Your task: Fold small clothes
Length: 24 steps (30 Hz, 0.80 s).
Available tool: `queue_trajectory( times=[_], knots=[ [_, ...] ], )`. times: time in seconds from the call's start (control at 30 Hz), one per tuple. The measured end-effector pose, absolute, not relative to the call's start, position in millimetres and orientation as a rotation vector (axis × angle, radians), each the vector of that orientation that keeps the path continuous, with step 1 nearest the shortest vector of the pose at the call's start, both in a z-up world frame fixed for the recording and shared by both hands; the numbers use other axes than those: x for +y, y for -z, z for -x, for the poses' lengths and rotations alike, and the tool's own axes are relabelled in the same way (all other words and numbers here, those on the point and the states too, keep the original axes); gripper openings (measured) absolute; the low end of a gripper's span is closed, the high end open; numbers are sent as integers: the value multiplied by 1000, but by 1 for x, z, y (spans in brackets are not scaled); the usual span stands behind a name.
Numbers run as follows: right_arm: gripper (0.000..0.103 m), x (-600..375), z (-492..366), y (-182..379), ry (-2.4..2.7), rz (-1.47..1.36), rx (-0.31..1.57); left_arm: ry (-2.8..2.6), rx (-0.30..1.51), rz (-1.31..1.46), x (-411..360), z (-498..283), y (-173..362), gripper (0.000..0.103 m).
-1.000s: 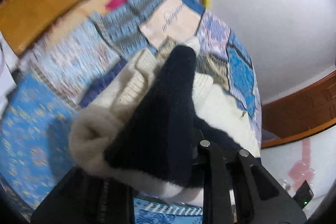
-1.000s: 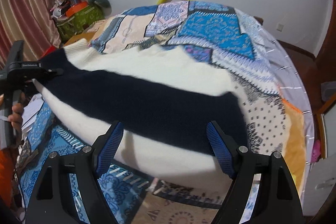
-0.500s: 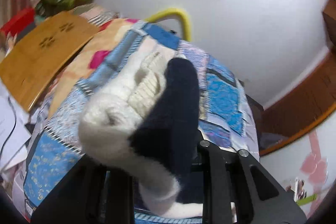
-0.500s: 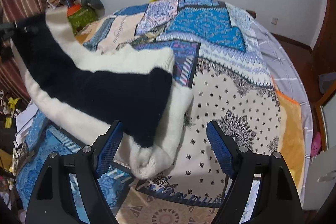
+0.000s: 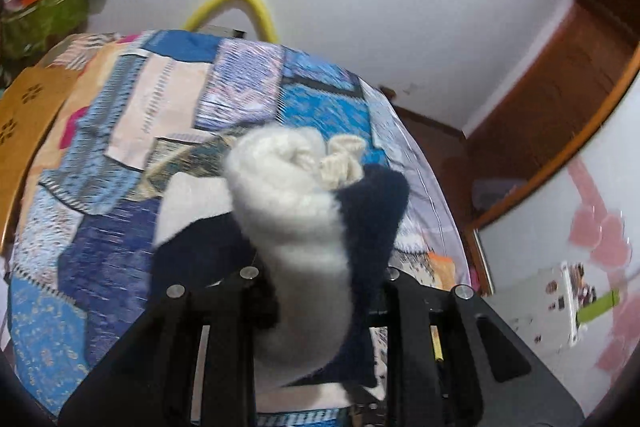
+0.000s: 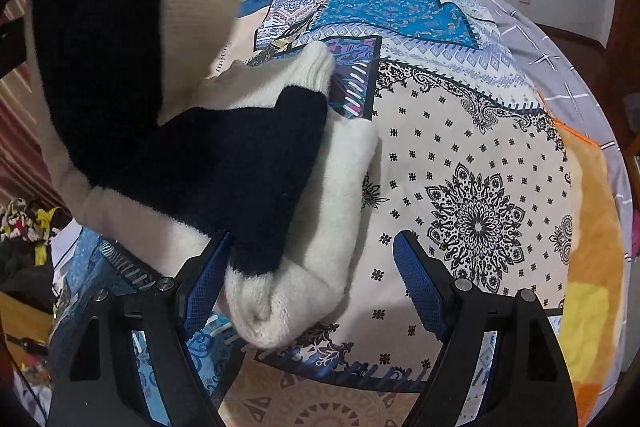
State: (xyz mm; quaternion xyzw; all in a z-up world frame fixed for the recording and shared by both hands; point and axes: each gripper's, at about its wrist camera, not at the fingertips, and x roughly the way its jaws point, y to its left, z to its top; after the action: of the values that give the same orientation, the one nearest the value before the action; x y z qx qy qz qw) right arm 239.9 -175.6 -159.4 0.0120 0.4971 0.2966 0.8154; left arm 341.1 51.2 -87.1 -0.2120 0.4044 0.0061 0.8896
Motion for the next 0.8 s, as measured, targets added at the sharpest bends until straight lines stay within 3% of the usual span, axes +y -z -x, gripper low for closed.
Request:
queue_trajectory(
  times=[0.33,0.5,0.6,0.67,0.8],
  knots=[
    [79,-181,-238,159,-658,-37,1060,63,973,251,-4,-329,132,24],
    [79,-183,-234,154,-656,-32,1054,88,997,159,-15,-313,138,30],
    [79,-186,-231,150,-648,-30,1048,113,1000,121,-18,-304,139,42],
    [79,-188,-229,147,-640,-28,1045,132,1000,119,-20,-297,137,55],
    [79,-196,-225,137,-616,-28,1031,150,1005,134,-19,-284,130,69]
  ],
)
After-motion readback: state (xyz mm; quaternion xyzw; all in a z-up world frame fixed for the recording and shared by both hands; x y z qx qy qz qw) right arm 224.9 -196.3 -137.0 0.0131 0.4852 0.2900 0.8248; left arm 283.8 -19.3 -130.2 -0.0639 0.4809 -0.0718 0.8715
